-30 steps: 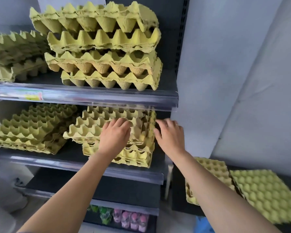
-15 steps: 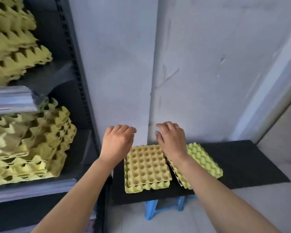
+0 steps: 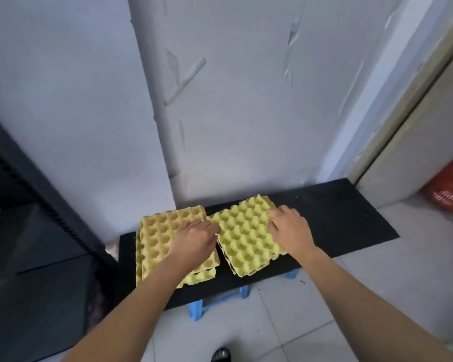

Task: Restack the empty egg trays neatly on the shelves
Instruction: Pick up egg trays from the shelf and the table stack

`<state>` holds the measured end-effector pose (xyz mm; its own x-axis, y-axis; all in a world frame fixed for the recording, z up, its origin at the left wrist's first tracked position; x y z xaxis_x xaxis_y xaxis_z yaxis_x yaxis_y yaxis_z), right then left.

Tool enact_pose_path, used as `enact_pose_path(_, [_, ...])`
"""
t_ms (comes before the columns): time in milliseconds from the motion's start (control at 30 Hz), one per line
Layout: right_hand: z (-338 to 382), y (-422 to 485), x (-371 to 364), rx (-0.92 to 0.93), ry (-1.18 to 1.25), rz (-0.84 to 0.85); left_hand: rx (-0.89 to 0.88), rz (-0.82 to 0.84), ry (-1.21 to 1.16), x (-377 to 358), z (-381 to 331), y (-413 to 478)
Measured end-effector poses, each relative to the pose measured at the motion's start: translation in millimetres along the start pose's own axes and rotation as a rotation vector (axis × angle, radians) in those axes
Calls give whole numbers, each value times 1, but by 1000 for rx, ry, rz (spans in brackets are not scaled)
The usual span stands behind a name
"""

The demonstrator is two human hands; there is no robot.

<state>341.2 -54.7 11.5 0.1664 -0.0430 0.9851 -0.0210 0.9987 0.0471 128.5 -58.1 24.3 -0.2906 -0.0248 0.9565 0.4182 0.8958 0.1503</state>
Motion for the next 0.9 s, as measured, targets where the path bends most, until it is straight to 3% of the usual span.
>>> enact_pose_path(233, [-83,39,-77,-207,82,261,11,215,-29,-100,-1,77])
enact_pose_path(467, [-142,67,-159,-367,195,412,155,464,-40,-207,20,103])
enact_pose_path(700, [-188,114,-241,-410,247,443,504,527,-240,-302,40,104])
enact_pose_path(900, [-216,141,-300,-505,274,470,803,438,-389,-361,58,104])
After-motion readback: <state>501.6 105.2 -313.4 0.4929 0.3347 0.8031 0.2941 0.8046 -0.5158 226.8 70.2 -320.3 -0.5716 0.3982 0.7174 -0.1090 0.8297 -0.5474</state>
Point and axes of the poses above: each hand's wrist, its own y-axis towards the middle knuckle, its own x-axis out of the back of the hand, z = x × y, the point moved 7 cm from there along y, towards the middle knuckle, and after that the axes turned 4 degrees about x, right-handed, at the moved point
